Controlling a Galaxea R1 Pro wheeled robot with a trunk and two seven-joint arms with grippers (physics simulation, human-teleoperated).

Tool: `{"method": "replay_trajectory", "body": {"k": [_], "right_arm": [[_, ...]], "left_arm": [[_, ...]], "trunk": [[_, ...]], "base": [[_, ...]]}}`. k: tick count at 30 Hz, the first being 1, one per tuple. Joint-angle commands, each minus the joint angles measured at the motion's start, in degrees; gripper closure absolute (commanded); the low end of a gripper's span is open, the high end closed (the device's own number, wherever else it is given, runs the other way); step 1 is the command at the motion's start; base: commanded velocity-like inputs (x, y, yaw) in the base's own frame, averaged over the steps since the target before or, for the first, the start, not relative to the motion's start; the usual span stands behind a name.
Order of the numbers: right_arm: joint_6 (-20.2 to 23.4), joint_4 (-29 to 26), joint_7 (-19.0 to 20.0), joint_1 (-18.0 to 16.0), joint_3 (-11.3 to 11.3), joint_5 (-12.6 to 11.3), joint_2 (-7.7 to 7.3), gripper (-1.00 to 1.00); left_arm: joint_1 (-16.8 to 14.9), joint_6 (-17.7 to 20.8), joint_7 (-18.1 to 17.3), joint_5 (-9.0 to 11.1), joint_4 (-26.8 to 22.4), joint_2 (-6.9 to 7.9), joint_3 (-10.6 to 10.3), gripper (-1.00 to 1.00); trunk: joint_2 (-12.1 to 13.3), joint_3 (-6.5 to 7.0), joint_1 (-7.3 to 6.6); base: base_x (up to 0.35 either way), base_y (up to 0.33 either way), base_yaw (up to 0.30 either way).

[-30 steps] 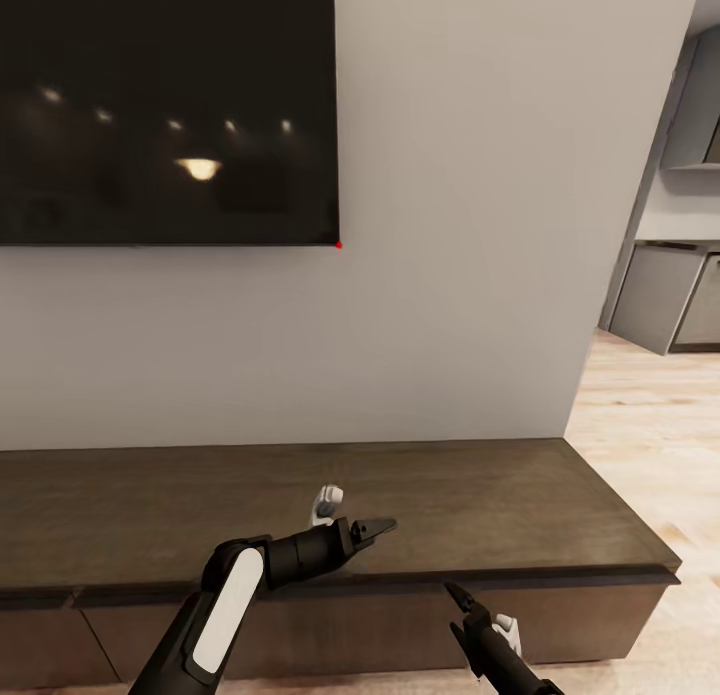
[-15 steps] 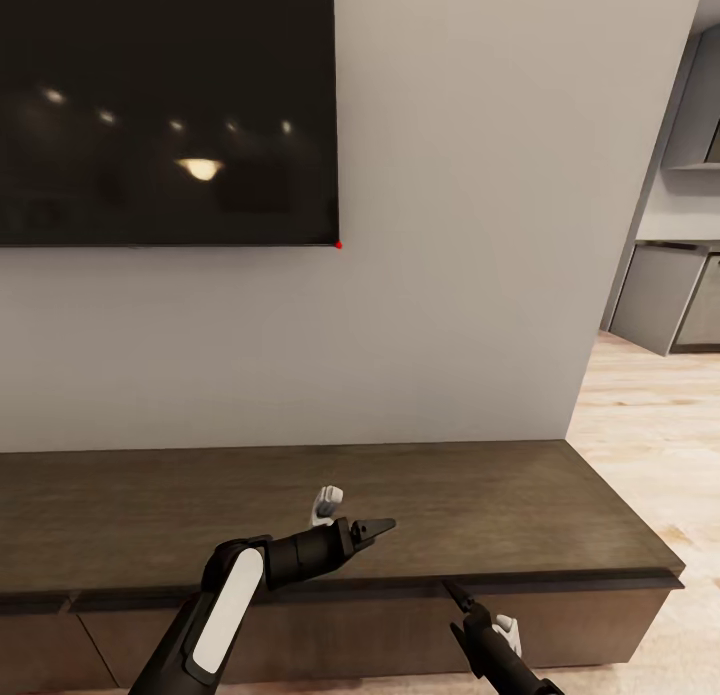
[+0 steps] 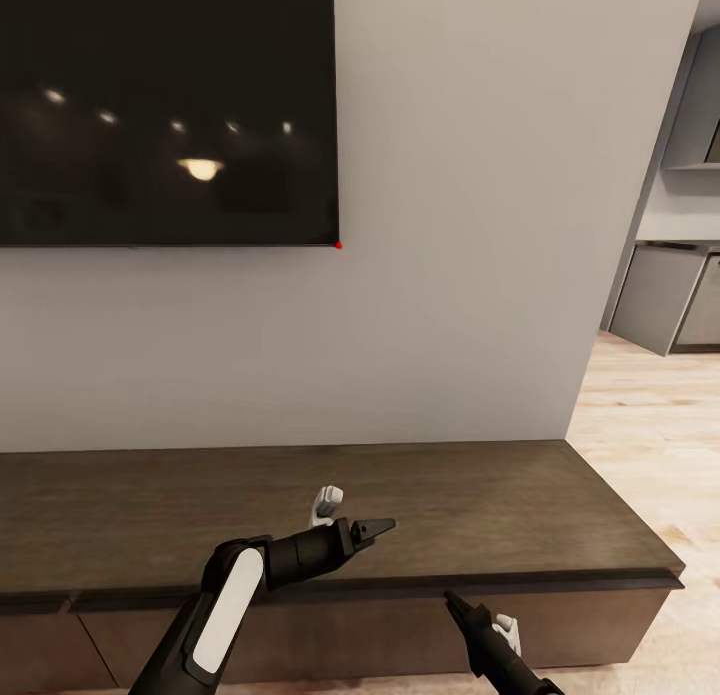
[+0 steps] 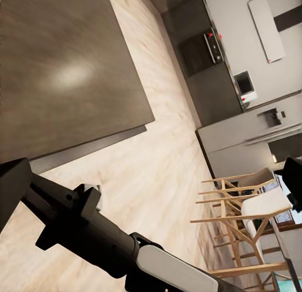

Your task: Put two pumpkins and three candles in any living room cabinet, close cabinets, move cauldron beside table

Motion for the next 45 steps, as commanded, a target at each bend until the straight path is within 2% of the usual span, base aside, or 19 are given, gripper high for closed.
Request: {"method": "replay_trajectory", "body": {"k": [1, 7, 12, 45], "right_arm": [[0.2, 0.1, -0.1, 0.0, -0.2, 0.0, -0.02, 1.0], [0.2, 0.1, -0.2, 0.0, -0.2, -2.6, -0.01, 1.0], [0.2, 0.1, -0.2, 0.0, -0.1, -3.7, -0.01, 1.0], [0.2, 0.1, -0.1, 0.0, -0.1, -3.8, -0.01, 1.0]], "left_arm": [[0.0, 0.3, -0.1, 0.0, 0.0, -0.03, 0.1, -1.0], [0.0, 0.3, -0.1, 0.0, 0.0, -0.04, 0.0, -1.0], [0.0, 0.3, -0.1, 0.0, 0.0, -0.03, 0.0, -1.0], [0.0, 0.3, -0.2, 0.0, 0.0, 0.0, 0.0, -1.0]], "trunk": [[0.0, -0.07, -0.01], [0.0, -0.07, -0.01], [0.0, -0.07, -0.01], [0.0, -0.07, -0.01]], "base": [[0.0, 0.0, 0.0], [0.0, 0.0, 0.0], [0.0, 0.0, 0.0], [0.0, 0.0, 0.0]]}}
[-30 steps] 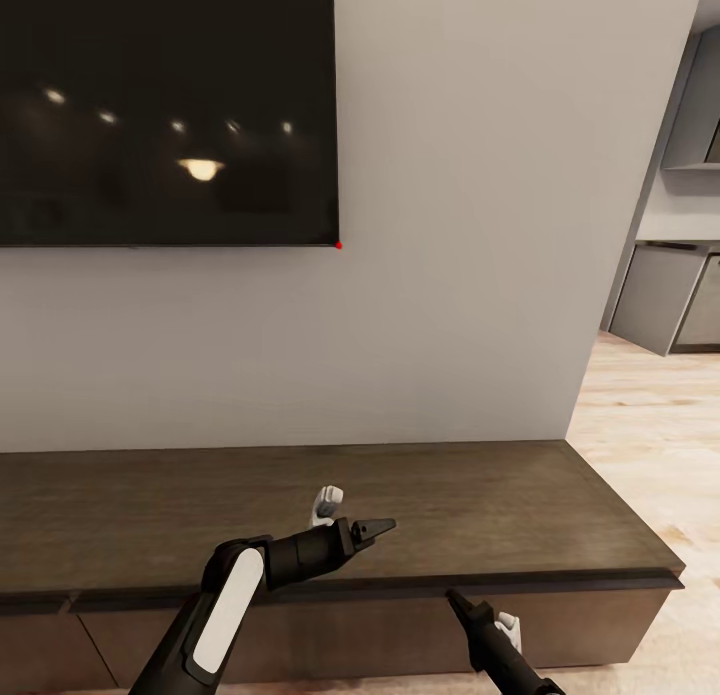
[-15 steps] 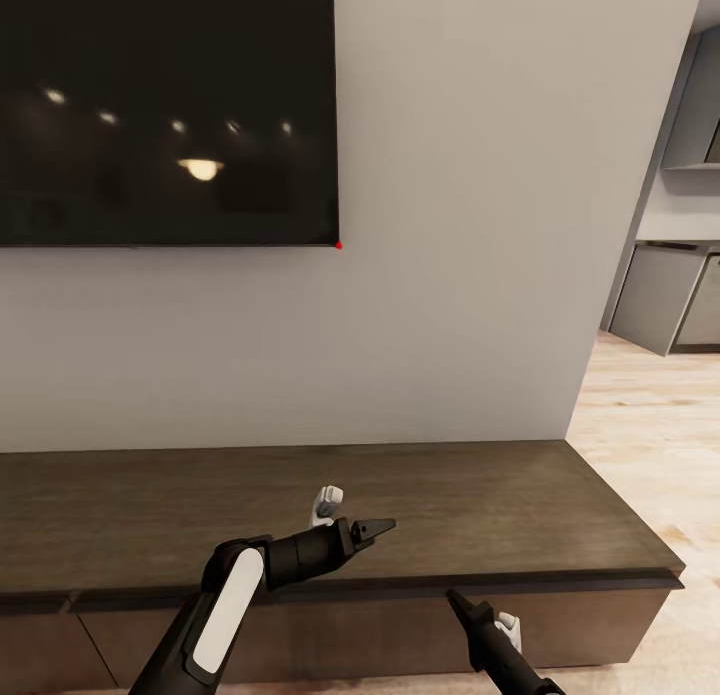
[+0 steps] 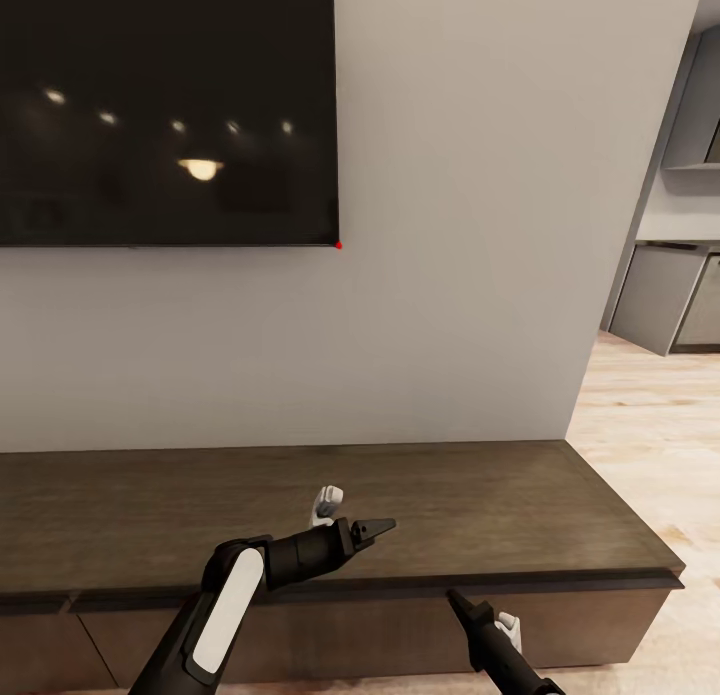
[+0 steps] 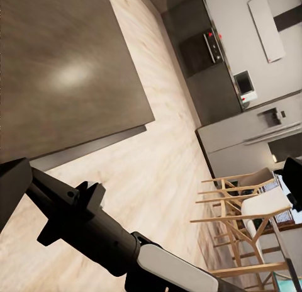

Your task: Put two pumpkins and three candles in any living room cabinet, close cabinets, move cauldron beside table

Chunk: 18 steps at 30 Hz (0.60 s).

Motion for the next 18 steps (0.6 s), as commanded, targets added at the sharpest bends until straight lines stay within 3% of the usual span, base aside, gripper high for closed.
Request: {"method": "replay_trajectory", "body": {"k": [1, 18], "right_arm": [[0.1, 0.2, -0.9, 0.0, -0.4, -0.2, -0.03, 1.0], [0.1, 0.1, -0.9, 0.0, -0.4, -0.2, -0.03, 1.0]], "left_arm": [[0.0, 0.3, -0.1, 0.0, 0.0, -0.03, 0.1, -1.0], [0.0, 0.3, -0.1, 0.0, 0.0, -0.06, 0.0, -1.0]], "trunk": [[0.0, -0.06, 0.0], [0.0, -0.06, 0.0]], "base": [[0.0, 0.0, 0.0], [-0.06, 0.0, 0.0]]}}
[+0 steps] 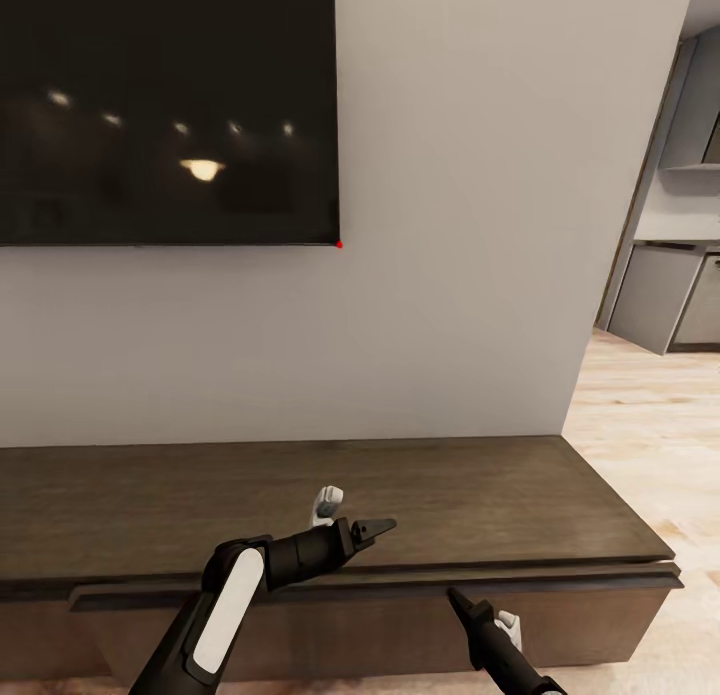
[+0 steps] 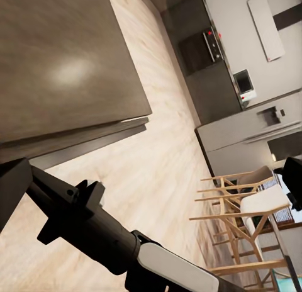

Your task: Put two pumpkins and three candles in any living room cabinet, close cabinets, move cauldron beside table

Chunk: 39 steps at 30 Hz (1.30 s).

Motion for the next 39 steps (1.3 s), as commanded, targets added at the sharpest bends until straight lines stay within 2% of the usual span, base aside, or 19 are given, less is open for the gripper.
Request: {"method": "replay_trajectory", "body": {"k": [1, 39], "right_arm": [[0.1, 0.7, 0.0, 0.0, -0.3, -0.1, -0.04, 1.0], [0.1, 0.7, -0.1, 0.0, -0.2, -0.1, -0.04, 1.0]], "left_arm": [[0.0, 0.3, -0.1, 0.0, 0.0, -0.02, 0.1, -1.0], [0.0, 0.3, -0.1, 0.0, 0.3, 0.01, 0.1, -1.0]], "trunk": [[0.0, -0.07, 0.0], [0.0, -0.07, 0.0]], "base": [[-0.012, 0.0, 0.0], [-0.068, 0.0, 0.0]]}}
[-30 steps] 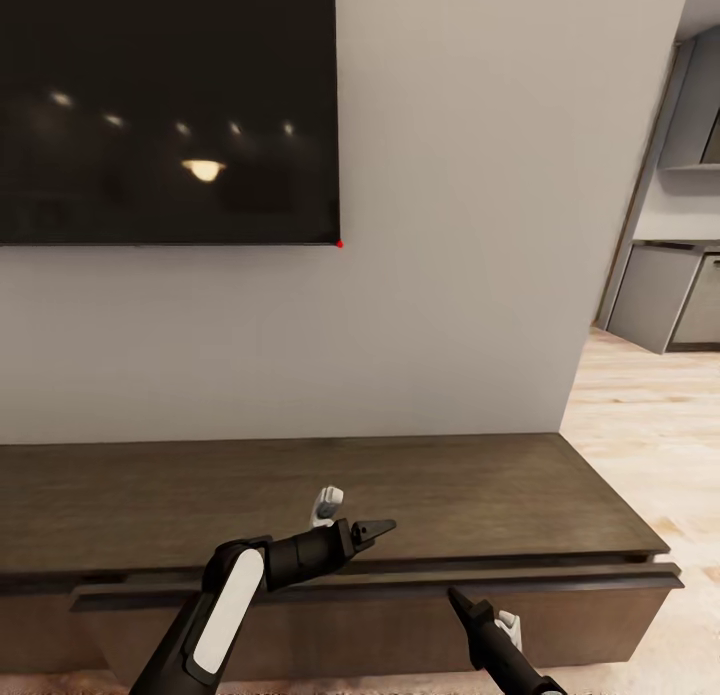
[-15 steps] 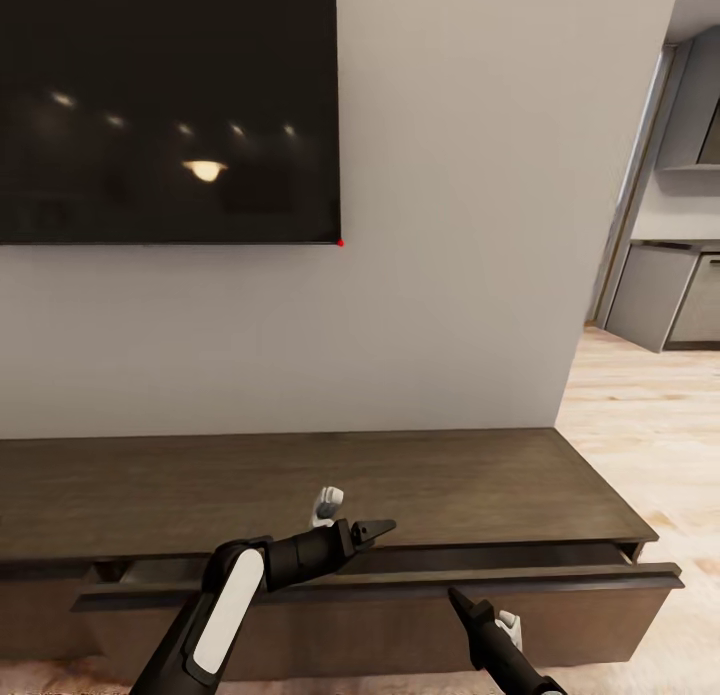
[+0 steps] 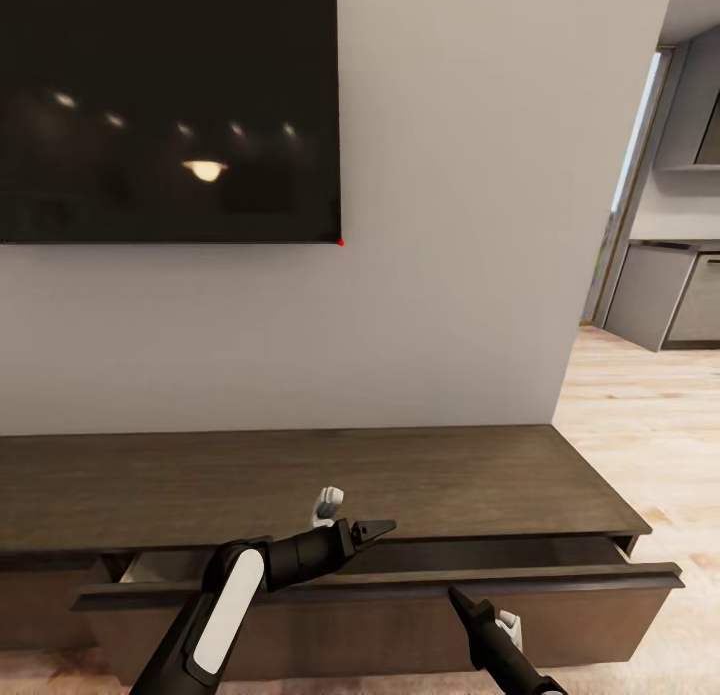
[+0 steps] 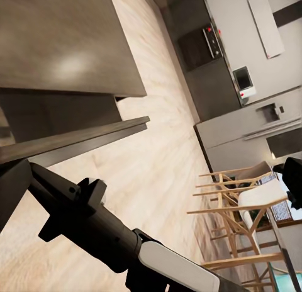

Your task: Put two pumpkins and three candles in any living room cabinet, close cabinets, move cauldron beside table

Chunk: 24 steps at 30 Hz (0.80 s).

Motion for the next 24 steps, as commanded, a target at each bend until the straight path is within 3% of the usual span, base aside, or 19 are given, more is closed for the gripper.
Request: {"method": "replay_trajectory", "body": {"k": [1, 24], "right_arm": [[0.2, 0.7, 0.0, 0.0, 0.0, 0.1, -0.02, 1.0], [0.1, 0.7, 0.0, 0.0, 0.0, 0.1, -0.02, 1.0]], "left_arm": [[0.0, 0.3, -0.1, 0.0, 0.0, -0.03, 0.1, -1.0], [0.0, 0.3, -0.1, 0.0, 0.0, -0.03, 0.1, -1.0]], "trunk": [[0.0, -0.07, -0.01], [0.0, -0.07, -0.01]], "base": [[-0.035, 0.0, 0.0], [-0.023, 0.0, 0.0]]}}
